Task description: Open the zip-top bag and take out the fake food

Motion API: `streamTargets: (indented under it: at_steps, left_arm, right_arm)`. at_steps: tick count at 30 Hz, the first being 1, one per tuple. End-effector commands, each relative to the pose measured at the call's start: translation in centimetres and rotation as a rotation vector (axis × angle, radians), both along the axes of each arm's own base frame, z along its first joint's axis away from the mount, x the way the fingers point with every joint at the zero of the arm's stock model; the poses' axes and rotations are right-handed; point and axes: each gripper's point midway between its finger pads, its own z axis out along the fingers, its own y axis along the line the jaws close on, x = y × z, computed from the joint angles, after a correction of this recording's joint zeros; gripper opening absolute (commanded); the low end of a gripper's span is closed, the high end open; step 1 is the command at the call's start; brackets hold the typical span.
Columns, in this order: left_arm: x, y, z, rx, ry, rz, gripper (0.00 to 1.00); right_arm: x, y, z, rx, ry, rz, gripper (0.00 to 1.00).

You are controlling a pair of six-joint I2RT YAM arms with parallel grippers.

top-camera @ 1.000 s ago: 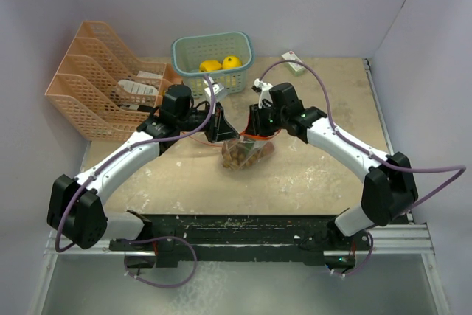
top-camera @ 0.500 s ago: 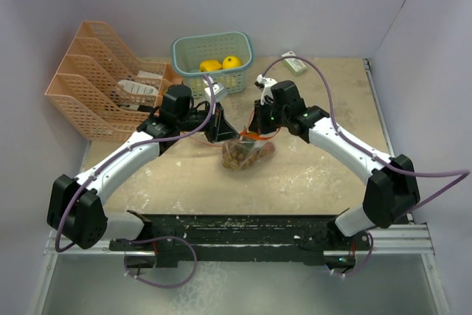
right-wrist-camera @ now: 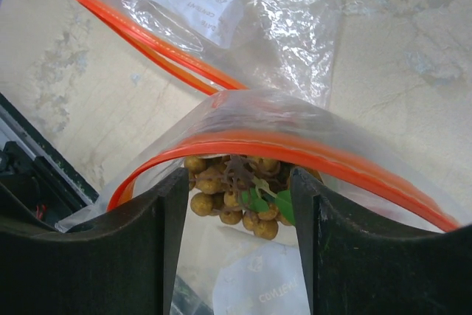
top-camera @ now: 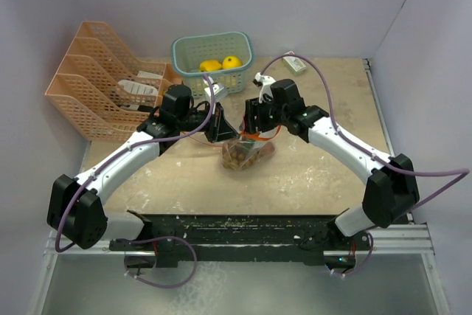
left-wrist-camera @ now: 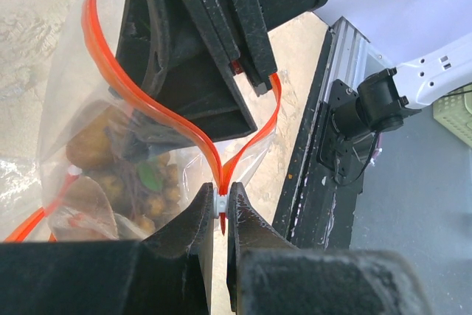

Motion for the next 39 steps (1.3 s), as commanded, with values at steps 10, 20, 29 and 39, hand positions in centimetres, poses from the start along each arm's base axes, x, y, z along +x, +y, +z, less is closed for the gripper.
streamTargets:
  at_steps: [10,20,29,39]
  left_arm:
    - [0.3,0.0,1.8,-0.018,-0.041,0.019,0.09]
    - [0.2,0.4,0.9,-0.002,-0.019,0.042,0.08]
    - [1.0,0.5,1.0,0.004,-0.032,0.075,0.09]
    - [0.9,0.6,0.5,0.007,-0.019,0.081,0.09]
  right_arm:
    - [0.7,2.7,-1.2,0.060,-0.037,0.067,0.38]
    - [0.4,1.3,1.4,0.030,-0.083,0.041,0.00]
    - [0.4,-0.5,7.6,0.053,-0.188,-0.045,0.00]
    - [0.6,-3.0,11.1,0.030,-0.268,-0.149,0.00]
